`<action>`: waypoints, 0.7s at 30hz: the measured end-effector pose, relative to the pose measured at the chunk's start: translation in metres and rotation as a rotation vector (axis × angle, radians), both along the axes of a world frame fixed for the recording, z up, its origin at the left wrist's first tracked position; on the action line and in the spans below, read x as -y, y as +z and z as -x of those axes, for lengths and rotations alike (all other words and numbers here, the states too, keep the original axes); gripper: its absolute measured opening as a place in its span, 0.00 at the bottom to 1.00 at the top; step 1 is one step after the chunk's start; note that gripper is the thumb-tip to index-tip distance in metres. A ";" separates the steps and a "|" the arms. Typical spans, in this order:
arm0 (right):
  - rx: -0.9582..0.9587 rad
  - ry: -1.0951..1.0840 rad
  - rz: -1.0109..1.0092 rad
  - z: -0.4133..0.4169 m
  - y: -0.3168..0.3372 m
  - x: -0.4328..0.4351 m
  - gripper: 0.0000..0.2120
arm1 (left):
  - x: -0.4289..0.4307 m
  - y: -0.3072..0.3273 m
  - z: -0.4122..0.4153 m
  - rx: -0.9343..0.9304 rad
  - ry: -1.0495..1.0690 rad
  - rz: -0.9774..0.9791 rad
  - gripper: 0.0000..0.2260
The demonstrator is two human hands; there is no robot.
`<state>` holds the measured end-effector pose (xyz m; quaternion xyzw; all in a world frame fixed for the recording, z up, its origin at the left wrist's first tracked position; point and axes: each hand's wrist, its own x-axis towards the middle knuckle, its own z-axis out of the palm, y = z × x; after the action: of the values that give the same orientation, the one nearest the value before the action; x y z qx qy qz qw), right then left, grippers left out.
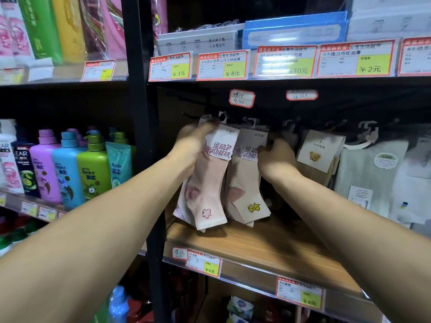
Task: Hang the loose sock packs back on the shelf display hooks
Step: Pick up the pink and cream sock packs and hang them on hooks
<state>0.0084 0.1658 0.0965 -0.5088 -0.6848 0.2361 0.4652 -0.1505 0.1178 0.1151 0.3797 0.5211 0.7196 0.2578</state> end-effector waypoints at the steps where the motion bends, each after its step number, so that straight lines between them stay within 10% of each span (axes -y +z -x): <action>1: 0.002 -0.003 0.000 0.000 0.000 0.000 0.15 | -0.002 0.000 0.001 0.017 0.023 0.002 0.09; 21: -0.004 -0.006 -0.028 0.002 -0.003 -0.004 0.15 | -0.009 -0.011 0.016 0.142 0.101 0.009 0.10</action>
<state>0.0069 0.1694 0.0930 -0.5037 -0.6855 0.2262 0.4745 -0.1668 0.1266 0.1039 0.2996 0.5233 0.7544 0.2593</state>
